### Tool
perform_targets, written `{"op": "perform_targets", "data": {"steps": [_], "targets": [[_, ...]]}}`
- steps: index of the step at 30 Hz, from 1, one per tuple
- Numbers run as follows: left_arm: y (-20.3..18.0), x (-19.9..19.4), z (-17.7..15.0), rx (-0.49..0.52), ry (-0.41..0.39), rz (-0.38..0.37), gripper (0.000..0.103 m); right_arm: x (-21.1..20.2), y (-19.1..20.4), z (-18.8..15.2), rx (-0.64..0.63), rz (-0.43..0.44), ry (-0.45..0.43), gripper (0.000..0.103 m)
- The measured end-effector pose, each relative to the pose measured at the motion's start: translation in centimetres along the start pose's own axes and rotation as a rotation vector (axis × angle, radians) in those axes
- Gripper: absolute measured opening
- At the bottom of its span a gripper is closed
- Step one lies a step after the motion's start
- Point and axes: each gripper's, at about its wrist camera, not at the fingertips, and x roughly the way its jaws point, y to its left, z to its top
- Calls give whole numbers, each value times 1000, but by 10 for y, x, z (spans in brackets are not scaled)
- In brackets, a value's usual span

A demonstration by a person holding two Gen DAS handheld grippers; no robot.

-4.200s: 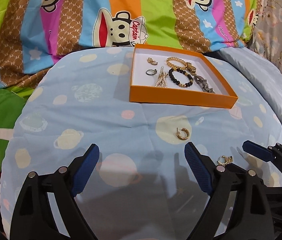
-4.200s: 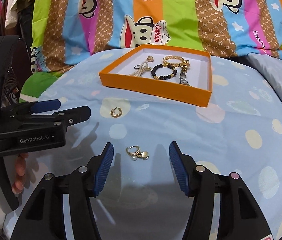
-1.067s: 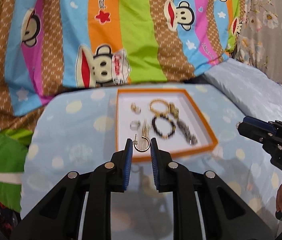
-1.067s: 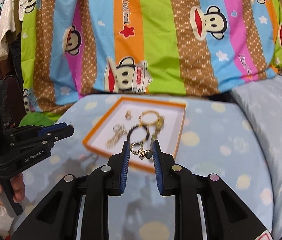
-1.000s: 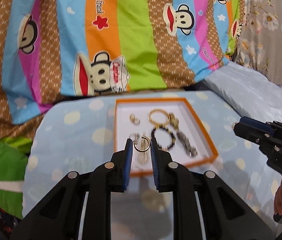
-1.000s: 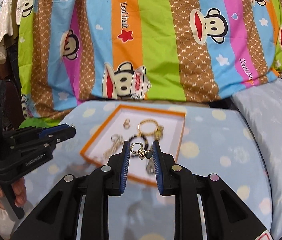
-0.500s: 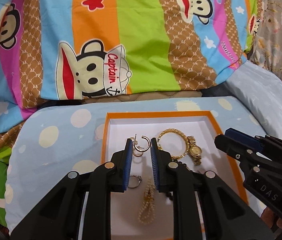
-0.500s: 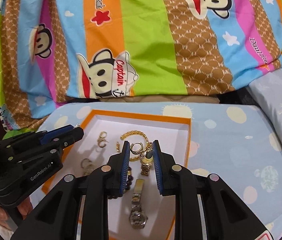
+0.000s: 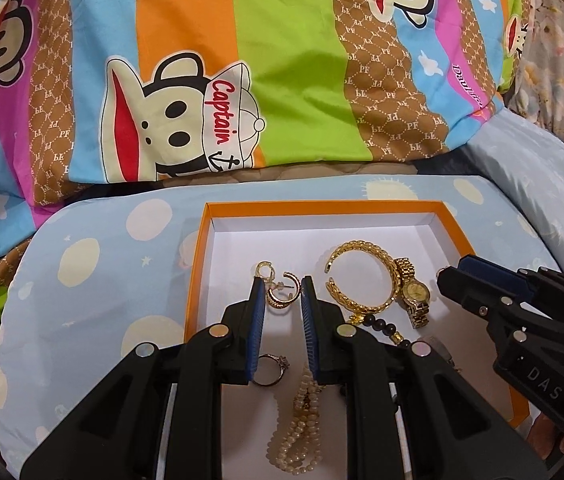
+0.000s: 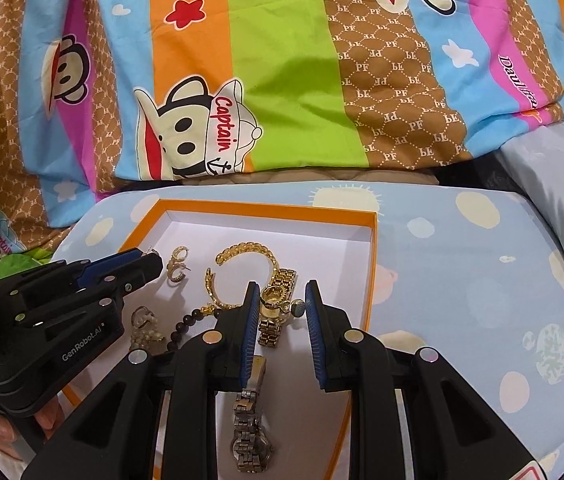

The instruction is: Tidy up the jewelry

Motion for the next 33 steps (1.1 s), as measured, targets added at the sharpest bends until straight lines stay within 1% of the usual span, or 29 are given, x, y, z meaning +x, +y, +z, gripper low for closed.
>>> {"op": "perform_targets", "data": {"steps": [3, 6, 8, 9, 10, 12, 18, 24, 26, 29, 30, 31, 33], "targets": [[0, 1, -1, 2, -2, 5, 18, 3, 0, -1, -2, -5, 4, 22], [0, 0, 0, -1, -9, 12, 19, 0, -2, -1, 6, -7, -11, 24], [1, 0, -1, -7, -10, 14, 26, -1, -3, 0, 11, -8, -22, 28], [2, 0, -1, -11, -12, 16, 33, -2, -4, 1, 12, -8, -27, 30], [2, -1, -1, -15, -17, 18, 37, -4, -4, 1, 14, -10, -33, 34], [3, -4, -1, -20, -30, 22, 38, -7, -4, 2, 15, -11, -44, 37], [3, -12, 0, -26, -44, 29, 38, -15, -2, 3, 12, -12, -64, 42], [1, -28, -9, -23, -55, 47, 38, -27, 5, 0, 11, -15, -76, 45], [3, -35, -12, -32, -57, 43, 38, -35, 8, -4, 11, -18, -85, 51], [4, -52, -19, -48, -72, 47, 38, -52, 13, -12, 15, -20, -104, 56], [5, -57, -21, -53, -76, 50, 41, -58, 15, -16, 19, -18, -110, 57], [6, -65, -26, -60, -83, 54, 50, -66, 17, -20, 29, -12, -117, 59], [6, -78, -35, -72, -100, 64, 57, -79, 20, -31, 50, -11, -129, 63]]}}
